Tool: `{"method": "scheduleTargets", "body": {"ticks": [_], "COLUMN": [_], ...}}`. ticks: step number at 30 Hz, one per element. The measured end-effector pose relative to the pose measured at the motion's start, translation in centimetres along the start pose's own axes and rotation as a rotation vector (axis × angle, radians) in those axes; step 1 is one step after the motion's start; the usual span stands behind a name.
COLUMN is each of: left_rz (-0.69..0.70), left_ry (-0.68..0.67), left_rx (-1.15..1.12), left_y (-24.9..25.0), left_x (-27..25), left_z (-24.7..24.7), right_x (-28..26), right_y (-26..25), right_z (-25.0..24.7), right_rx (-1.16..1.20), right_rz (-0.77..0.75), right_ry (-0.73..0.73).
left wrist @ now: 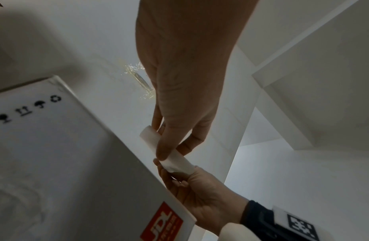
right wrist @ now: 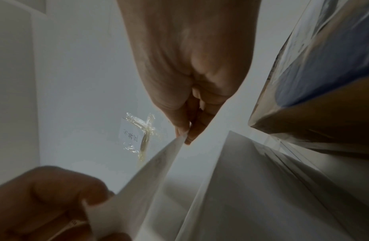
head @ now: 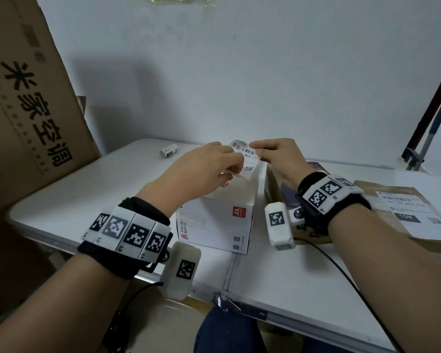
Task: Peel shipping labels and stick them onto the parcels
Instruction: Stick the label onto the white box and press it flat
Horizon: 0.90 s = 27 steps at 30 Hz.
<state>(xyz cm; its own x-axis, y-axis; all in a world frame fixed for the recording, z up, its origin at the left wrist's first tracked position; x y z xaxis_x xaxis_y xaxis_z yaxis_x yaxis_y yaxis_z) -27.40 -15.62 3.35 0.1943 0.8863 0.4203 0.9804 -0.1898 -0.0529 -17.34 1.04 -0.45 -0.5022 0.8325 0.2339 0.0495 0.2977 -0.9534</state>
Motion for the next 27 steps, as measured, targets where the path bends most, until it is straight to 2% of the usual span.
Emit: {"method": "scheduleTargets", "body": {"ticks": [8, 19, 27], "left_rz": [0.006, -0.004, -0.032], "left_ry": [-0.108, -0.059, -0.077], "left_rx": [-0.141, -0.209, -0.202], "left_y": [0.2, -0.3, -0.5], "left_x": [-0.4, -0.6, -0.5], "left_z": [1.6, 1.4, 1.6], "right_x": [0.3, 0.9, 0.3], "right_y": [-0.3, -0.2, 0.2], "right_z": [0.4, 1.1, 1.1], "right_rx": [-0.108, -0.260, -0.396], "right_rz": [0.042, 0.034, 0.017], "right_ry": [-0.079, -0.100, -0.102]}}
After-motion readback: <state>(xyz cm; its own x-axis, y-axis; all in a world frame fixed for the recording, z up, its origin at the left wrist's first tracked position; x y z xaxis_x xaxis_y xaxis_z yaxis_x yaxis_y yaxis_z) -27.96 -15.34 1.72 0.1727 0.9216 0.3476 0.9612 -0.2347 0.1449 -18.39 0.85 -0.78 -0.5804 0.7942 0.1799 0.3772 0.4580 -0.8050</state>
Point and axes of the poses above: each hand's wrist, its own x-axis towards the middle knuckle, its own z-axis out of the palm, y = z × x, the point moved 4 cm from there along x, towards the middle knuckle, and after that the axes turned 2 degrees about z, right-handed, at the moved point
